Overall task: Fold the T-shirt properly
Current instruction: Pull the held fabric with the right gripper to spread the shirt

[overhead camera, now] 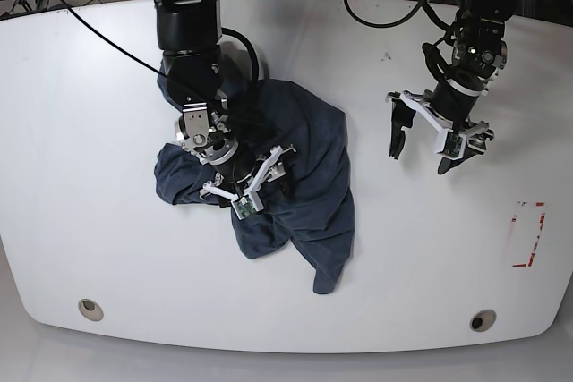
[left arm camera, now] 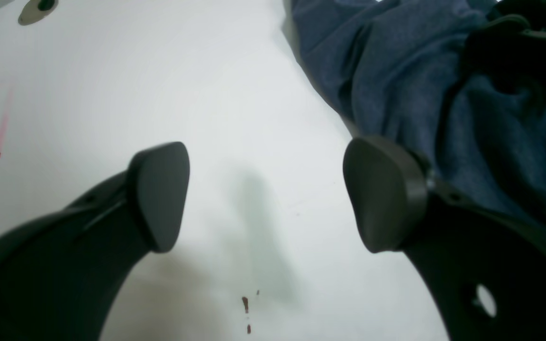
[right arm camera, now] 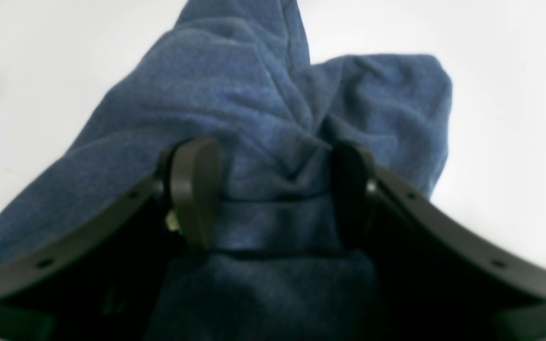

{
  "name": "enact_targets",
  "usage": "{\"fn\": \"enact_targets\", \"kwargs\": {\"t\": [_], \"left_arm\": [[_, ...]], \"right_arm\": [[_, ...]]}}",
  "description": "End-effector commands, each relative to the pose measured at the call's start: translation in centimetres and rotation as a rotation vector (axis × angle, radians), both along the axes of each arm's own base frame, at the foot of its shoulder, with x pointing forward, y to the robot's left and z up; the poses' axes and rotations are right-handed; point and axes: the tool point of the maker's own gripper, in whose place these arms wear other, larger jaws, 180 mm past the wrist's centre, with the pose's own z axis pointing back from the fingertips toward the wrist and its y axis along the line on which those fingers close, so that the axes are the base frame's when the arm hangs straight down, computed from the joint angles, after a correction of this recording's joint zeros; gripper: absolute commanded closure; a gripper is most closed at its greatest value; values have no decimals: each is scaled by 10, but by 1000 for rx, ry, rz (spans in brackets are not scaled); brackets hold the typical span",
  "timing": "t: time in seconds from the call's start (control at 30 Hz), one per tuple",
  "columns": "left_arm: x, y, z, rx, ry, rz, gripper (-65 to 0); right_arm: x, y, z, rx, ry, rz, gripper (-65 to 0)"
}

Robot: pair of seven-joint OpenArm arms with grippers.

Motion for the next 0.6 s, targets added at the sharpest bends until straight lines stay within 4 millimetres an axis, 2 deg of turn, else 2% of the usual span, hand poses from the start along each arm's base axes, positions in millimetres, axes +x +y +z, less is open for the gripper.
{"fn": "enact_targets", "kwargs": {"t": [0.0, 0.2, 0.53, 0.57], "left_arm": [[3, -1, 13, -10, -47, -7, -507], [0, 0, 9, -10, -36, -7, -508], [-4, 0, 4, -8, -19, -7, -508], [-4, 0, 5, -8, -22, -6, -509]], "right_arm": [[11, 2, 22, 27, -67, -3, -356], [10, -2, 26, 31, -80, -9, -363], [20, -28, 40, 46, -111, -77, -401], [23, -35, 44, 55, -116, -97, -412]]}}
